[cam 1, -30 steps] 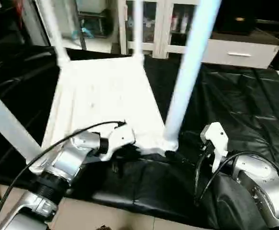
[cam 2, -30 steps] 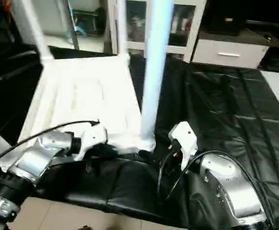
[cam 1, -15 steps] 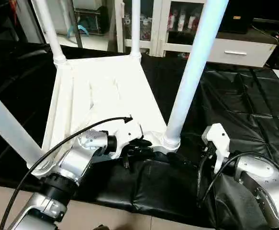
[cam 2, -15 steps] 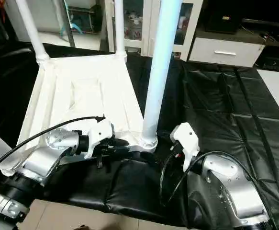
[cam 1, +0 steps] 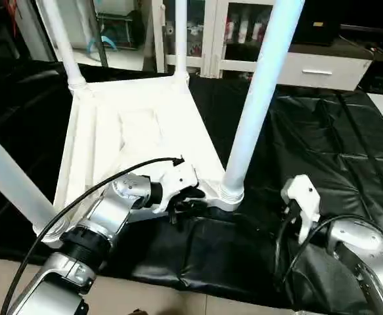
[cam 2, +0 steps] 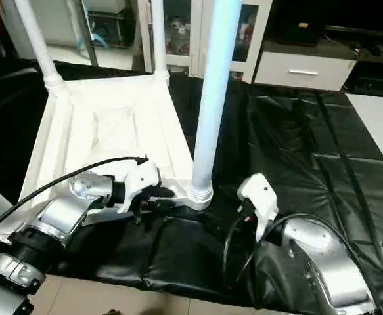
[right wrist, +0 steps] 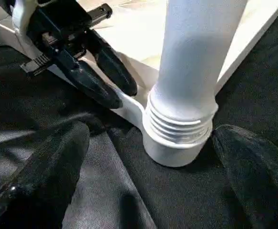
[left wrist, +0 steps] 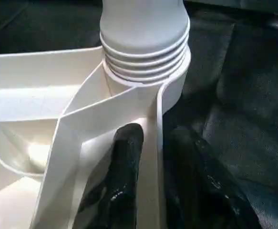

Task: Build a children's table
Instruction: Rotate table base, then rotate leg to tighten

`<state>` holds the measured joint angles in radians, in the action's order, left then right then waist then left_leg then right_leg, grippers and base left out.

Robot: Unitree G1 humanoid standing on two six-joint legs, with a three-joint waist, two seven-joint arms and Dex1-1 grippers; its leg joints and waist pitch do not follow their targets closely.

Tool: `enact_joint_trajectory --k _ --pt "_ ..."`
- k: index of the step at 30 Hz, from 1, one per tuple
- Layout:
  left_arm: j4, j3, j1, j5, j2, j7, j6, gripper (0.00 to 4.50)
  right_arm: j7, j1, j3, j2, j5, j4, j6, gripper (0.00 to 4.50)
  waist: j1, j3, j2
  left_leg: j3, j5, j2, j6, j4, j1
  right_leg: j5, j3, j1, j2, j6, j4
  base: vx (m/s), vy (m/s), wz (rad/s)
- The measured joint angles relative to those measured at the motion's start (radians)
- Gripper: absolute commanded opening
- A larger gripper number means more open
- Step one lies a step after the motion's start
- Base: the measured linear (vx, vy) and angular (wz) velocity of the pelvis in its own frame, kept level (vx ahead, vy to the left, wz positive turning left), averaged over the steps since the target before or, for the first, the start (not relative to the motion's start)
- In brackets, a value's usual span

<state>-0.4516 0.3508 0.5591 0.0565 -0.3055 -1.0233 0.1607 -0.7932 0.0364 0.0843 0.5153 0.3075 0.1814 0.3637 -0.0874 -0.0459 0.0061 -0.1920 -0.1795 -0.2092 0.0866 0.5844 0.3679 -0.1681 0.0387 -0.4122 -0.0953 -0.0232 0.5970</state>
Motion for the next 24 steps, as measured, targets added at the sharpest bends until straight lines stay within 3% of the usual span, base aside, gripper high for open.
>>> enact_joint_trajectory --k 9,24 --pt "-0.001 0.017 0.002 0.034 -0.005 0.013 0.004 1.64 -0.001 0.003 0.0 0.006 0.002 0.005 0.006 4.5 -0.001 0.0 0.0 0.0 0.0 0.0 0.0 0.001 -0.001 0.0 0.0 0.001 0.0 0.0 0.0 0.0 0.0 0.0" --pt "0.027 0.017 0.011 0.031 -0.058 -0.01 0.13 1.64 -0.004 0.015 0.001 0.008 0.002 0.004 0.008 4.5 0.003 0.001 -0.001 0.006 0.0 0.0 0.0 0.001 -0.002 -0.001 -0.001 0.004 0.001 -0.003 0.003 0.0 0.0 0.0"
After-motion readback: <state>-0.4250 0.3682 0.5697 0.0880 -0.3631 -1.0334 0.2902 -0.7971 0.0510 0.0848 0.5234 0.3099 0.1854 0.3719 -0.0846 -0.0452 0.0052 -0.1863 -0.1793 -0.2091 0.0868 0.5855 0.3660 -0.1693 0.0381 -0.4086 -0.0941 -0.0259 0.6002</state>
